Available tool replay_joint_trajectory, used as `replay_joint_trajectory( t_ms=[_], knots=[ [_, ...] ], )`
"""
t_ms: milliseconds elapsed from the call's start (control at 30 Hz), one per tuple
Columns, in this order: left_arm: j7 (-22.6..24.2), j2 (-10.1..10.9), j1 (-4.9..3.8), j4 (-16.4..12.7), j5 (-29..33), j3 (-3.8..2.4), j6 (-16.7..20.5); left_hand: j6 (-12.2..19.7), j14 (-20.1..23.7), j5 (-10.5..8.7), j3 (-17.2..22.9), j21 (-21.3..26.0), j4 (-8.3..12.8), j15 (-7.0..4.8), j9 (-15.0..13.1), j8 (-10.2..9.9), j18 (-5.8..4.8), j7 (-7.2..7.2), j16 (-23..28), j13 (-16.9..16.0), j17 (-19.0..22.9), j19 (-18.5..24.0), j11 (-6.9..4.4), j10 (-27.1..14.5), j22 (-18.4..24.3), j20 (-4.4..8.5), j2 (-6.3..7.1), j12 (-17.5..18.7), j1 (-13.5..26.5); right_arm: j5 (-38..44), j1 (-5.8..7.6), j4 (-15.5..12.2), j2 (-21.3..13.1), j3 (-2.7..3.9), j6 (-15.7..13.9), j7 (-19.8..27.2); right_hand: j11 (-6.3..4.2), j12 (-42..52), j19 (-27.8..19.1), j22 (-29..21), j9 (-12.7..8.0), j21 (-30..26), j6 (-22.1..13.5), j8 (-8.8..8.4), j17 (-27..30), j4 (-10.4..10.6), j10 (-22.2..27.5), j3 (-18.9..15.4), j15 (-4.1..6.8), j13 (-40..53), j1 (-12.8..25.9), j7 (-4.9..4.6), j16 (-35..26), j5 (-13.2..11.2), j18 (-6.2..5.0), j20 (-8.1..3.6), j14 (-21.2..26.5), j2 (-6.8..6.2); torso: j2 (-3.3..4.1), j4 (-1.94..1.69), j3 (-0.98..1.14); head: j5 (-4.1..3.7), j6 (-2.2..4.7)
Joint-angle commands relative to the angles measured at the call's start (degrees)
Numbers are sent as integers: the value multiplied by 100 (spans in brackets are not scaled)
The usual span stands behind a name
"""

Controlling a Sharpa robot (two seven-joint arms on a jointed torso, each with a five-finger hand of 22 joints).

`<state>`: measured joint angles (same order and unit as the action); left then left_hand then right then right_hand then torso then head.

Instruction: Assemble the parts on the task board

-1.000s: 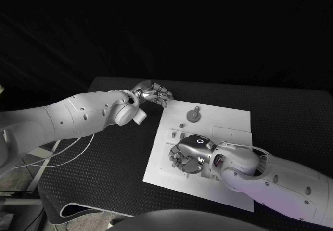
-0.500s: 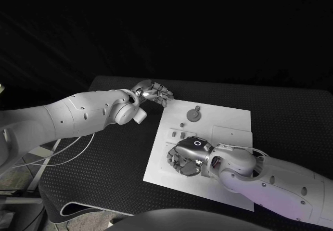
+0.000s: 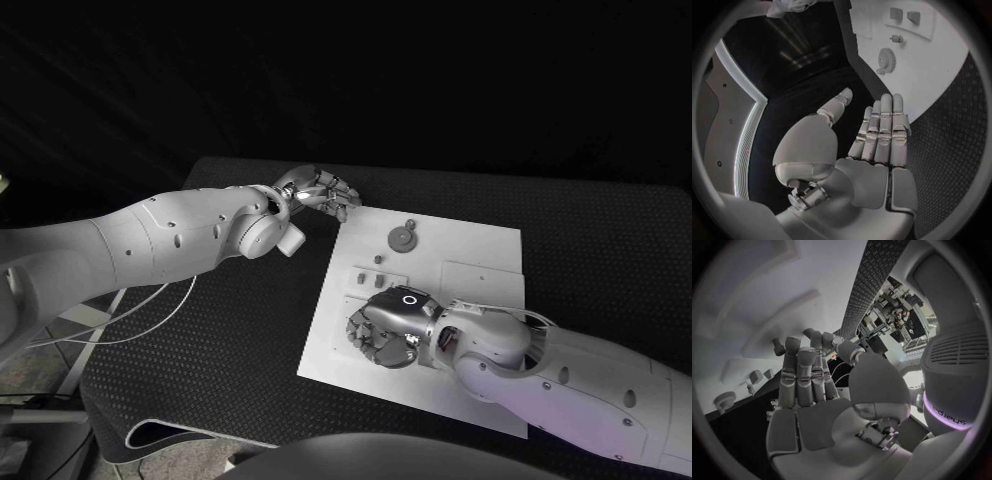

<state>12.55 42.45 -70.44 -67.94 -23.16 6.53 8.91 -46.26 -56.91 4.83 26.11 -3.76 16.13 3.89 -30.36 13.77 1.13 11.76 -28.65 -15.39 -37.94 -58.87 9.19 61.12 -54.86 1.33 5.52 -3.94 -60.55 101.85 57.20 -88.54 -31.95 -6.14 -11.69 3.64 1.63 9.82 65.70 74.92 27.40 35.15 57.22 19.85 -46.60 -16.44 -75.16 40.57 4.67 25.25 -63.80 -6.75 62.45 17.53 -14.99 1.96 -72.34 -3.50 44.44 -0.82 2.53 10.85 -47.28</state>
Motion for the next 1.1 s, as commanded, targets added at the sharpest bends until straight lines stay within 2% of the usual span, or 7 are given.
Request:
replay_joint_trajectory(
  t_ms=[33,300,733,1100],
  knots=[
    [62,-11,-4,-8,24,-3,-78,37,-15,-28,-38,-22,-4,43,7,-4,114,7,38,9,-8,41,-4,-30,10,4,1,2,53,-50,-14,-19,-12,-4,-33,-27,-5,-17,19,136,175,36,285,136,-1,-2,-36,43,8,10,-27,99,28,20,-1,-11,-23,53,-2,1,2,-4,4],
    [60,-5,-4,-10,24,-3,-75,39,-15,-28,-39,-22,-5,43,7,-3,114,7,42,10,-12,42,-3,-30,11,4,0,2,57,-155,-16,-12,-20,-4,-52,-9,-5,-19,21,136,177,40,285,135,-1,-1,-36,44,9,13,-26,99,30,19,-1,-12,-24,53,-1,1,0,-5,9],
    [51,6,-4,-13,24,-3,-95,41,-16,-28,-40,-23,-7,43,8,-2,114,8,47,12,-17,43,-3,-32,13,3,-1,2,64,-1,-15,175,-49,-3,-81,-187,-5,-24,20,135,178,45,280,131,0,1,-32,46,8,17,-21,97,31,19,-1,-12,-23,53,-1,2,2,-18,20],
    [52,13,-4,-13,24,-3,-91,44,-16,-28,-40,-23,-9,44,8,0,114,8,52,13,-23,44,-2,-34,14,3,-1,2,69,110,-15,197,-89,-3,38,-280,-5,-27,18,134,180,48,280,130,1,-1,-33,49,8,21,-21,97,33,20,-1,-13,-23,51,-1,5,2,-16,5]
  ],
)
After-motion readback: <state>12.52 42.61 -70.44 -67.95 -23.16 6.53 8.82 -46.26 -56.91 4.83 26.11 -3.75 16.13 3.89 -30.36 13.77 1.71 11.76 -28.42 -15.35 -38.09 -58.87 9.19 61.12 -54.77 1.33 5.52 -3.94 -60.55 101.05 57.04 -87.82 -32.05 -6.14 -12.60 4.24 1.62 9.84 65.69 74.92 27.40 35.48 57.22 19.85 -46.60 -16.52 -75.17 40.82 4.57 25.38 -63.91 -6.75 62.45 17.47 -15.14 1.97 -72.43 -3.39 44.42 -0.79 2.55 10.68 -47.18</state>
